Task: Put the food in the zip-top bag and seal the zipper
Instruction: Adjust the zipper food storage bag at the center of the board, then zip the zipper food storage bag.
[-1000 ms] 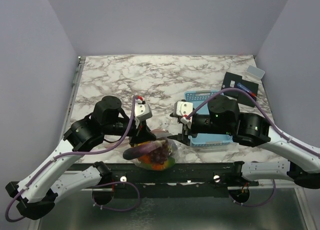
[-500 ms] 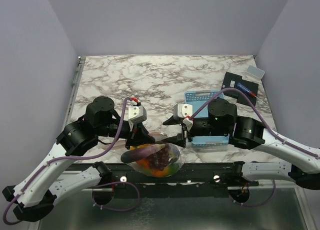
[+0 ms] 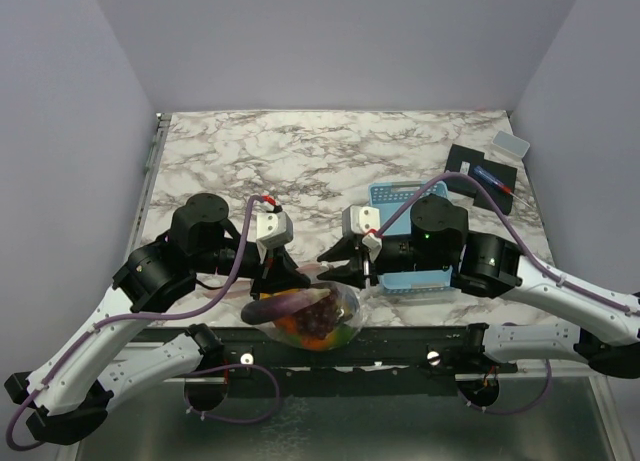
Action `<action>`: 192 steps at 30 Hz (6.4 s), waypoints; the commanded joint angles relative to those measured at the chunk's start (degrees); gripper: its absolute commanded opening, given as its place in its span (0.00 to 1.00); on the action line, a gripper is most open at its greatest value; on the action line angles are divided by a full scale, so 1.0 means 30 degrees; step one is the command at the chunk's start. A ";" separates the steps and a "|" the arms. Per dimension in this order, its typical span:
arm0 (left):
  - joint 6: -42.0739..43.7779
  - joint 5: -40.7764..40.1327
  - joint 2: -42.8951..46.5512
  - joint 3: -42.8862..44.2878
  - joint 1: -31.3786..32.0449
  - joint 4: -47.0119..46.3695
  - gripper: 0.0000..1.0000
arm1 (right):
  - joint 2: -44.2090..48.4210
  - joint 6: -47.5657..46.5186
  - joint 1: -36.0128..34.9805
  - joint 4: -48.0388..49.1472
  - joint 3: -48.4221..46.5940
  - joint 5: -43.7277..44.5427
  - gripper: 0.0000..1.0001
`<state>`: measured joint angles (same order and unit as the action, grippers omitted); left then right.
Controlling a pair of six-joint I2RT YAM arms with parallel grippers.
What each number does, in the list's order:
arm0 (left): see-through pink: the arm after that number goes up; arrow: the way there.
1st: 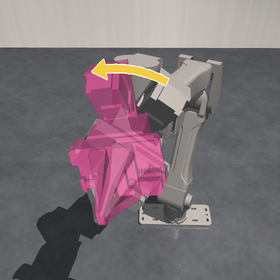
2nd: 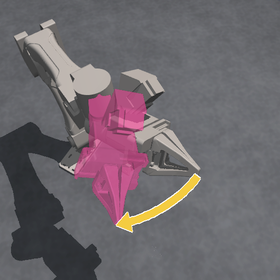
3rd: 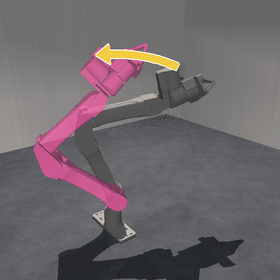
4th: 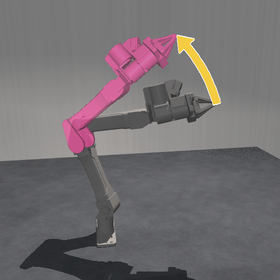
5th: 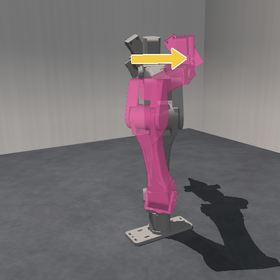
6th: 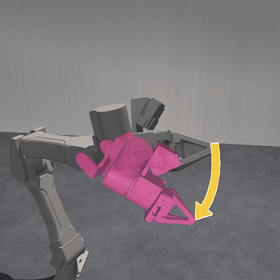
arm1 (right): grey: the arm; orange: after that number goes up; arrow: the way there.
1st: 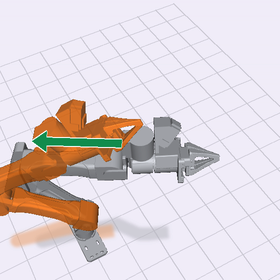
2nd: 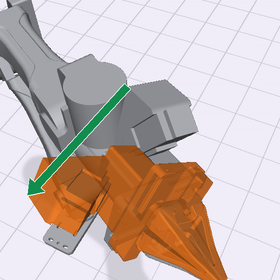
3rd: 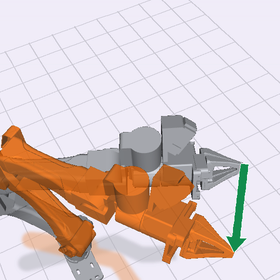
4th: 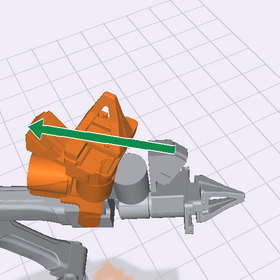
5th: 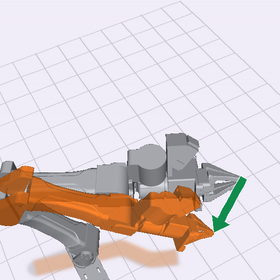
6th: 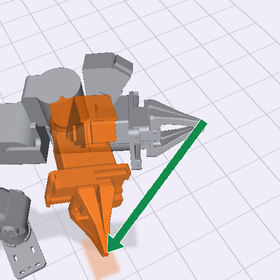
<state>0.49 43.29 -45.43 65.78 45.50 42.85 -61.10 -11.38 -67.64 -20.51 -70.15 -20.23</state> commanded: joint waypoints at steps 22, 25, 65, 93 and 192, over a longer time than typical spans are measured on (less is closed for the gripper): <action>-0.0105 0.0888 0.0436 0.0516 0.0055 -0.1565 0.00 | 0.0067 0.0437 -0.0013 0.0703 0.0411 -0.0874 0.01; -0.0105 0.0566 0.0493 0.0377 0.0048 -0.1569 0.00 | 0.0093 0.0423 -0.0013 0.0509 0.0289 -0.0936 0.00; -0.1582 0.0765 -0.0838 -0.0003 0.0064 -0.4331 0.50 | -0.0924 0.0393 -0.0013 -0.1599 -0.0377 -0.0020 0.01; -0.1651 0.1496 -0.0882 -0.0378 0.0062 -0.4702 0.29 | -0.1019 0.0511 -0.0013 -0.1369 -0.0205 0.0228 0.01; -0.2928 -0.0871 0.2225 -0.3119 0.0065 -0.4791 0.00 | 0.7979 -0.2062 -0.0013 1.4928 0.6799 2.1531 0.01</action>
<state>-7.35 39.40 -39.79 57.28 45.39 24.99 -38.83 -16.58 -68.53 15.20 -48.58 39.18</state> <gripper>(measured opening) 0.037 0.009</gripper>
